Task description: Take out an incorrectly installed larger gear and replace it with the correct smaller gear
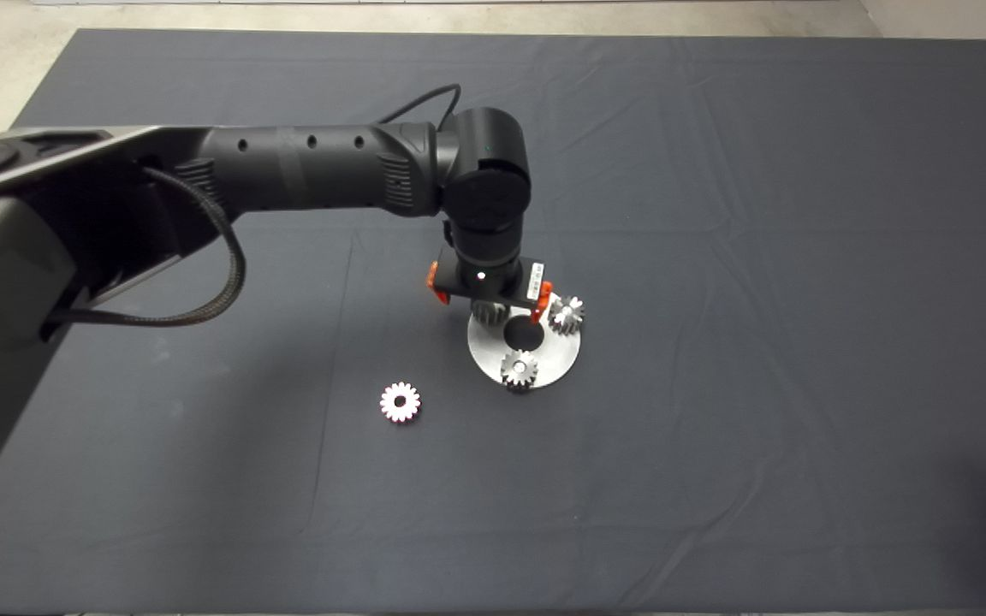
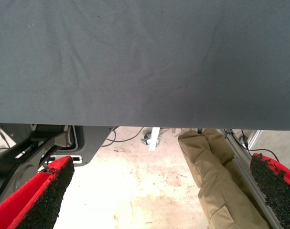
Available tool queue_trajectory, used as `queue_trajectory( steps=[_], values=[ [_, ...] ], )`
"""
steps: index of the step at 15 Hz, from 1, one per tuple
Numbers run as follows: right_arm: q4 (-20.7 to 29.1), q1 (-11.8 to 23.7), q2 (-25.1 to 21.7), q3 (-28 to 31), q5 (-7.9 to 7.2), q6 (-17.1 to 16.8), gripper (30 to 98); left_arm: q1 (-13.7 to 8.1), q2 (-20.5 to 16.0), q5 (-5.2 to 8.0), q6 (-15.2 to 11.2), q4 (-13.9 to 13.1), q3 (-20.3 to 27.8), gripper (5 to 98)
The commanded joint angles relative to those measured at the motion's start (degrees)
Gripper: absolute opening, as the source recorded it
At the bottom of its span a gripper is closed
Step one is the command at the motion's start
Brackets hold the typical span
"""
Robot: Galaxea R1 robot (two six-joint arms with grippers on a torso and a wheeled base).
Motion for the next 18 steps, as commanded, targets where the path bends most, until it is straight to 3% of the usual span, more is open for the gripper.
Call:
queue_trajectory(
  steps=[1, 7, 18],
  values=[
    [-1.8, 0.6, -0.8, -0.3, -5.73, -1.7, 96.9, 1.5, 0.8, 0.42, 2.5, 1.8, -3.2, 98.3],
    [-1.7, 0.7, -0.5, 0.3, -5.64, -1.9, 96.9, 1.6, 0.6, 0.68, 2.6, 2.2, -4.6, 95.0],
    [-1.2, 0.5, 0.0, 5.0, -5.55, -0.7, 97.0, 1.0, 1.1, 1.12, 3.3, 2.8, -5.7, 76.8]
  ],
)
